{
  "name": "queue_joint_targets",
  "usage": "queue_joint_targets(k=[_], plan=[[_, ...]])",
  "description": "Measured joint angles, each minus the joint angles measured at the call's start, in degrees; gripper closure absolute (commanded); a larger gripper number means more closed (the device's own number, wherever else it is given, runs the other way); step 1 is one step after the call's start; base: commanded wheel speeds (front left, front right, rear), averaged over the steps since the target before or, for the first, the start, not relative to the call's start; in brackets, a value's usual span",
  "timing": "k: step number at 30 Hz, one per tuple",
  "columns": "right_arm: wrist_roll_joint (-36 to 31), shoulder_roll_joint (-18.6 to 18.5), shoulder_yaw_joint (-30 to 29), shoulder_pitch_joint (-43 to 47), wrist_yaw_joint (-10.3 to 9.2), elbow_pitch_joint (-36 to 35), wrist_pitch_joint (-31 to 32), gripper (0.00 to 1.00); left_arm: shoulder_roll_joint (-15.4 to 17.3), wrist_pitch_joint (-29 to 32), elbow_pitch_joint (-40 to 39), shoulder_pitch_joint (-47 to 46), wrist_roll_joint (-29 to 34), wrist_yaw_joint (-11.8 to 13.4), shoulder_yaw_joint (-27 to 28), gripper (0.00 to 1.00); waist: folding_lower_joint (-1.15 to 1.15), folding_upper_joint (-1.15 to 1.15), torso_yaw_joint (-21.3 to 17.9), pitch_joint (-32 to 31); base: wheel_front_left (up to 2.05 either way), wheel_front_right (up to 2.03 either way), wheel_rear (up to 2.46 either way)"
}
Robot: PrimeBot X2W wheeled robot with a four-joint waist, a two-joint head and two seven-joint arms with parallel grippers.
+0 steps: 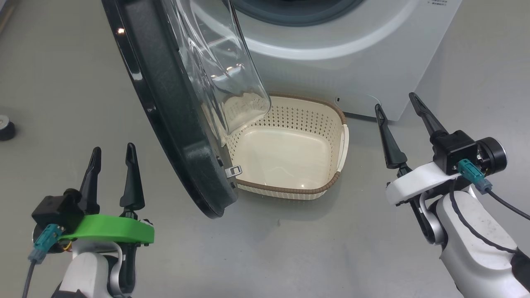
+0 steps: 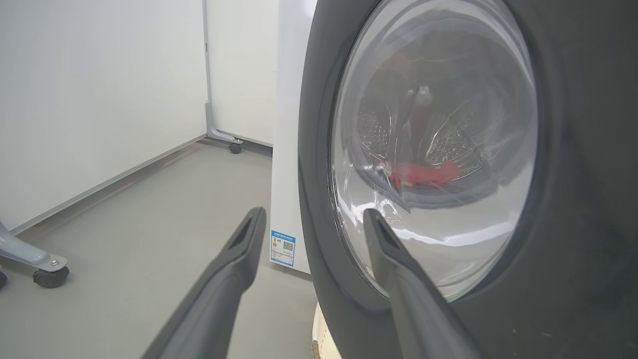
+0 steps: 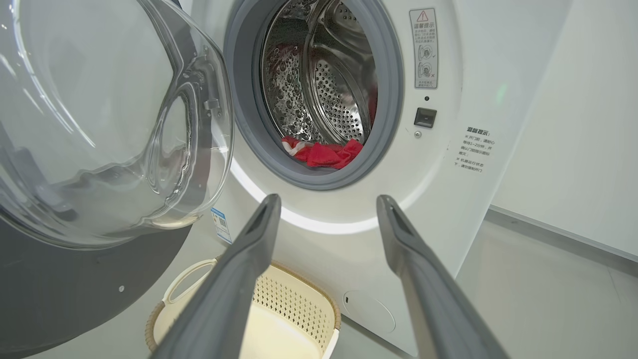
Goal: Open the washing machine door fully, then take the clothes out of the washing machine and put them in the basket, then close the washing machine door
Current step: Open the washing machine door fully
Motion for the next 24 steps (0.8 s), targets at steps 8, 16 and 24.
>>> queue_joint_targets(k=[8, 16, 24], plan=[[-0.24, 1.46, -2.0, 0.98, -0.02, 0.04, 0.0, 0.0, 0.0, 0.0, -0.02, 0.01, 0.0, 0.0, -0.01, 0.0, 0.0, 0.0, -0.08, 0.04, 0.0, 0.0, 0.0], [-0.21, 2.65, -4.65, 1.99, -0.09, 0.11, 0.0, 0.0, 0.0, 0.0, -0.1, 0.01, 0.0, 0.01, -0.16, 0.0, 0.0, 0.0, -0.1, 0.21, 0.0, 0.0, 0.0], [-0.21, 3.52, -6.5, 2.03, -0.11, 0.11, 0.0, 0.0, 0.0, 0.0, -0.13, 0.01, 0.0, 0.01, -0.3, 0.0, 0.0, 0.0, -0.01, 0.3, 0.0, 0.0, 0.0]])
